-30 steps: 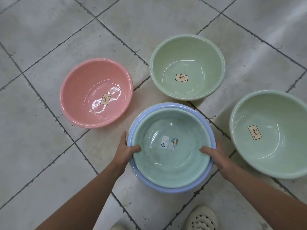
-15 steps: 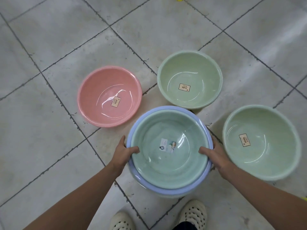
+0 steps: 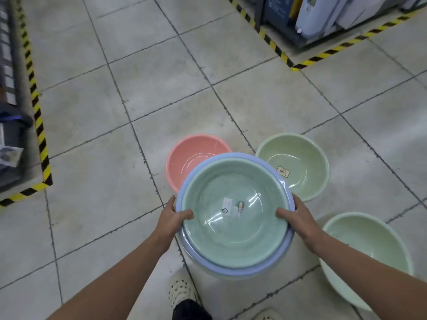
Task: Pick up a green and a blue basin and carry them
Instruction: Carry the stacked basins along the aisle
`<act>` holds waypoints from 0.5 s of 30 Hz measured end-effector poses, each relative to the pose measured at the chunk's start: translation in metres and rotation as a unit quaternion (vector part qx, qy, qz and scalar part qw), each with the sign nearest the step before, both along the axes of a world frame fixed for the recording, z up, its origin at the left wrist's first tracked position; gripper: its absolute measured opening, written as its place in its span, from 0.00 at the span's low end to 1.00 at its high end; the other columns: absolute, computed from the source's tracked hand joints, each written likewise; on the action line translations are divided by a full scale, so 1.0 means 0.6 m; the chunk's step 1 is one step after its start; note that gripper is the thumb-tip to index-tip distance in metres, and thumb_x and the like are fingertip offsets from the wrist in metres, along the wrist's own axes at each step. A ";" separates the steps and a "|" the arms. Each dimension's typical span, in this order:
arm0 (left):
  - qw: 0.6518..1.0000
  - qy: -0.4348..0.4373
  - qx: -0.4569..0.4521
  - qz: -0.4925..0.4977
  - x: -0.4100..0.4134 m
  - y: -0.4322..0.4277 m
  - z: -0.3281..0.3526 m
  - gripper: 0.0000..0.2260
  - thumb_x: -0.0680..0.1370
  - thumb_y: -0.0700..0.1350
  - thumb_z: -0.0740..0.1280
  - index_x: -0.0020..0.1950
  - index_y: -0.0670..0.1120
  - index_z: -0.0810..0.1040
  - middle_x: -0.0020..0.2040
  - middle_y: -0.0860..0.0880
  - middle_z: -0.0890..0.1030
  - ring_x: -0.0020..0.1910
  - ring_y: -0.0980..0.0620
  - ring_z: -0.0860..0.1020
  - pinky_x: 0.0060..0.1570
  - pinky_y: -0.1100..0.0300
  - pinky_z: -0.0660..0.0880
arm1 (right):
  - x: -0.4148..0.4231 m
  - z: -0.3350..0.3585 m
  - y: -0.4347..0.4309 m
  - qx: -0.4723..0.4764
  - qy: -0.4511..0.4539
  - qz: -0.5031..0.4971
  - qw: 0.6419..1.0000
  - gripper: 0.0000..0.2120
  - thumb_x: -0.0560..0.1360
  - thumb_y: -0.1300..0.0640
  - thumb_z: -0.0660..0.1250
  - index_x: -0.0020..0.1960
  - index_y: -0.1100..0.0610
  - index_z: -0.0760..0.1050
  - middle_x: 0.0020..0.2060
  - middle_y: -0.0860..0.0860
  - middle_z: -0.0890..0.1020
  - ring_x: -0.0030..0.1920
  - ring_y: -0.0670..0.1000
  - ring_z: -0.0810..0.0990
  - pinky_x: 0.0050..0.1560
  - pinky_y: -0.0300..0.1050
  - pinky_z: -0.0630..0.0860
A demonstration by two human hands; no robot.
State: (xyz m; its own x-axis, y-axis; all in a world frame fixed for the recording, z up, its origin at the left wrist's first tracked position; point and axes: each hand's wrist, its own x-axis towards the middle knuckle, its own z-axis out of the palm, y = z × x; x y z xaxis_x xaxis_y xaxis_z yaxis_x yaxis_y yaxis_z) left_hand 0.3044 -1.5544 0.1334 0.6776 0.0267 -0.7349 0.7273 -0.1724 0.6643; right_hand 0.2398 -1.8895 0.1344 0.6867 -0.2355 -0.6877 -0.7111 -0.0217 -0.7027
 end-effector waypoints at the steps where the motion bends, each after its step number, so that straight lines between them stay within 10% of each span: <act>1: 1.000 0.001 0.000 0.003 0.011 0.012 0.009 0.32 0.59 0.41 0.73 0.65 0.50 0.77 0.53 0.47 0.86 0.49 0.46 0.86 0.46 0.50 0.82 | 0.017 0.010 0.008 -0.003 -0.001 0.009 1.000 0.32 0.60 0.52 0.72 0.64 0.46 0.75 0.53 0.47 0.86 0.52 0.51 0.85 0.56 0.54 0.81; 15: 0.998 0.023 -0.012 0.049 0.273 0.156 -0.009 0.22 0.59 0.38 0.71 0.53 0.49 0.84 0.49 0.47 0.87 0.49 0.43 0.84 0.50 0.48 0.81 | 0.295 0.014 0.174 -0.002 0.020 -0.012 1.000 0.25 0.60 0.57 0.70 0.57 0.48 0.79 0.49 0.51 0.86 0.49 0.53 0.85 0.49 0.48 0.80</act>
State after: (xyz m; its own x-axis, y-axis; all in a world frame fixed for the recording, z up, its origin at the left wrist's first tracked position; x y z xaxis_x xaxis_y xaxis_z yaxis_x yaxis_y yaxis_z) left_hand 0.4681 -1.4608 0.1283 0.6383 0.0742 -0.7662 0.7696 -0.0832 0.6330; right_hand 0.4167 -1.7852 0.1429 0.6531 -0.2542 -0.7134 -0.7389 -0.0073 -0.6738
